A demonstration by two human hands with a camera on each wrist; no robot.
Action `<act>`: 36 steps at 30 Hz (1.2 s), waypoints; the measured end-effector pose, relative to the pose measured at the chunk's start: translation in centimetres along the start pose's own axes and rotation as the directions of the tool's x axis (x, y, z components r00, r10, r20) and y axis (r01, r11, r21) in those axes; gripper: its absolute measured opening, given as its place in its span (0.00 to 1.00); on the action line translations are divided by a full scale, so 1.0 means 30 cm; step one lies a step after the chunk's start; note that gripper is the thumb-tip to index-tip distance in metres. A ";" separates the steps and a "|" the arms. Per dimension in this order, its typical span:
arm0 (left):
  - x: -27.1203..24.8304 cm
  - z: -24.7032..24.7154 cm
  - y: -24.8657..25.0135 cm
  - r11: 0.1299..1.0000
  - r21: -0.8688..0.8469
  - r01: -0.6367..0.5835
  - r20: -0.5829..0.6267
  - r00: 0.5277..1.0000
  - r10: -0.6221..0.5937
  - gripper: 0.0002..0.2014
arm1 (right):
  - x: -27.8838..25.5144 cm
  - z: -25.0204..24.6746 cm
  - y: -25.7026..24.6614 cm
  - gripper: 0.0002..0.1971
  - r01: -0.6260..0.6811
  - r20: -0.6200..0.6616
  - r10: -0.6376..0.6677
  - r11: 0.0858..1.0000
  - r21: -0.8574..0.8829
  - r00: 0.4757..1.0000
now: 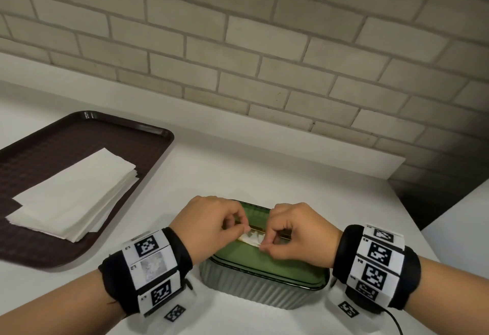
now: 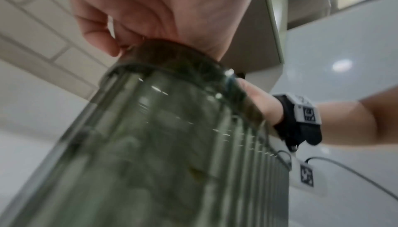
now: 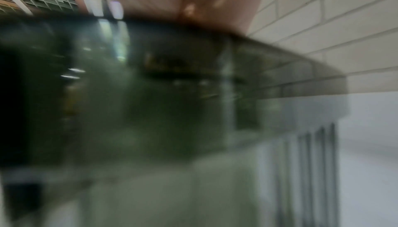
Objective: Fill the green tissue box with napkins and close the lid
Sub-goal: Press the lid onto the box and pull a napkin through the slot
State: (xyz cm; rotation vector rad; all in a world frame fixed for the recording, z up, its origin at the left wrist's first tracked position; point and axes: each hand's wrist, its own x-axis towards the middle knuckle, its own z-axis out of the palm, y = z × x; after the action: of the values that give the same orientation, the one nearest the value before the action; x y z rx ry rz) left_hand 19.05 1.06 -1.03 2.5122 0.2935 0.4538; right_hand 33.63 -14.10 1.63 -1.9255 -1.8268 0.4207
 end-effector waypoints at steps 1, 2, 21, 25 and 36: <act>0.008 -0.003 0.002 0.999 0.039 -0.026 0.029 0.999 0.025 0.05 | -0.005 0.002 0.000 0.03 0.016 -0.014 -0.016 1.000 -0.016 1.000; 0.016 -0.006 0.004 0.997 0.062 -0.046 0.064 0.997 0.042 0.04 | -0.010 0.005 0.001 0.03 0.032 -0.026 -0.034 0.999 -0.039 0.999; 0.156 -0.032 0.052 0.807 0.327 -0.492 0.494 0.817 0.298 0.11 | -0.135 0.065 0.031 0.12 0.227 -0.077 -0.287 0.873 -0.432 0.955; 0.120 -0.055 0.053 0.738 0.360 -0.570 0.369 0.814 0.449 0.11 | -0.142 0.058 0.035 0.13 0.027 -0.228 -0.064 0.987 -0.159 0.972; -0.018 0.014 0.003 0.611 0.487 -0.623 0.247 0.770 0.588 0.10 | -0.025 -0.023 0.019 0.20 -0.091 0.117 0.098 0.994 -0.058 0.988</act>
State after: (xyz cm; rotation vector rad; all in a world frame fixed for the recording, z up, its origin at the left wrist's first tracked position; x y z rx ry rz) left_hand 18.73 0.62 -1.43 3.1628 -0.5877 0.6131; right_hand 34.42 -14.94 1.87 -2.0693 -1.8423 0.5346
